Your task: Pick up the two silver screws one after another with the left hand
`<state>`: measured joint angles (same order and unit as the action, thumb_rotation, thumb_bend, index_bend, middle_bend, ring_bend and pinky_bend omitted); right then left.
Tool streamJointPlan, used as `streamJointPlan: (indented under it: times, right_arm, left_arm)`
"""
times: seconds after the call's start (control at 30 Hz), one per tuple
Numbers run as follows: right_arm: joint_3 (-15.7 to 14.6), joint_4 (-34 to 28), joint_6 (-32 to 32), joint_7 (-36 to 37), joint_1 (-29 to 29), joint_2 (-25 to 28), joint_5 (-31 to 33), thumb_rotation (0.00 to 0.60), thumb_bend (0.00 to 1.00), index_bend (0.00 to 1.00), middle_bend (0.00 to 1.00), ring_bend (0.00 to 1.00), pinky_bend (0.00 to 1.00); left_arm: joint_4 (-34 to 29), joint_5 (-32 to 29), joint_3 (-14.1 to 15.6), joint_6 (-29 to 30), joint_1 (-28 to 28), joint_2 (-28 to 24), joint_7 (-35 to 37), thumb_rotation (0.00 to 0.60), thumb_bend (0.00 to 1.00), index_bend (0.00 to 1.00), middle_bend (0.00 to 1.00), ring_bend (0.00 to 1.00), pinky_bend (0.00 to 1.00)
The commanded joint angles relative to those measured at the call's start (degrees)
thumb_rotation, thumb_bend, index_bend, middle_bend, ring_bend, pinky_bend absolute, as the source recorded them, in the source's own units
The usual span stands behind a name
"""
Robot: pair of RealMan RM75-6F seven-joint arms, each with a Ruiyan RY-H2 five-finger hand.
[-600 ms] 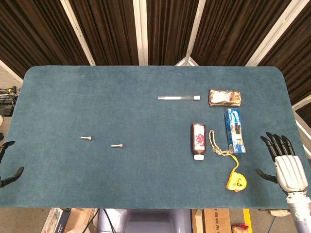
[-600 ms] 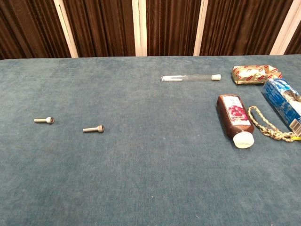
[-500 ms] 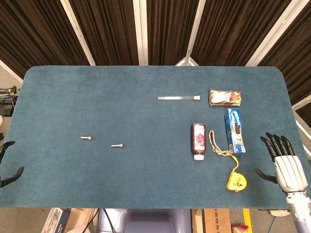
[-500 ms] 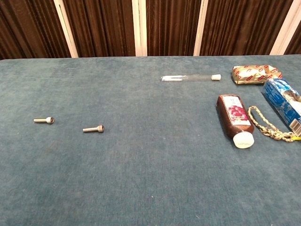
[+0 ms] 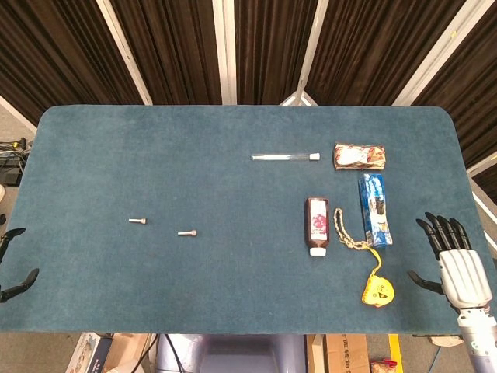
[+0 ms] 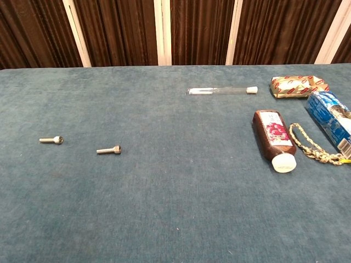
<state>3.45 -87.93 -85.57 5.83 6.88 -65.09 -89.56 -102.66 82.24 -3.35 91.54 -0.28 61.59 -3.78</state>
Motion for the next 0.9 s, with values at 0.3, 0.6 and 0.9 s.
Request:
streamJointPlan:
  times: [0.3, 0.6, 0.9]
  right_arm:
    - [-0.1, 0.3, 1.5, 0.2, 0.3, 0.0, 0.9, 0.600, 0.15, 0.13, 0.09, 0.05, 0.00]
    - [0.3, 0.3, 1.8, 0.2, 0.3, -0.2, 2.1, 0.600, 0.15, 0.13, 0.09, 0.05, 0.00]
    - [0.3, 0.1, 2.5, -2.4, 0.4, -0.8, 2.9, 0.600, 0.15, 0.13, 0.09, 0.05, 0.00]
  left_arm:
    - [3.8, -1.2, -1.4, -4.9, -3.0, 0.9, 1.8, 0.600, 0.36, 0.31, 0.02, 0.00, 0.00]
    - [12.6, -5.4, -4.6, -20.1, -12.0, 0.5, 6.1, 0.600, 0.37, 0.33, 0.03, 0.00, 0.00]
    - [20.1, -13.2, -7.8, -34.0, -22.0, 5.3, 2.0, 0.600, 0.39, 0.34, 0.03, 0.00, 0.00]
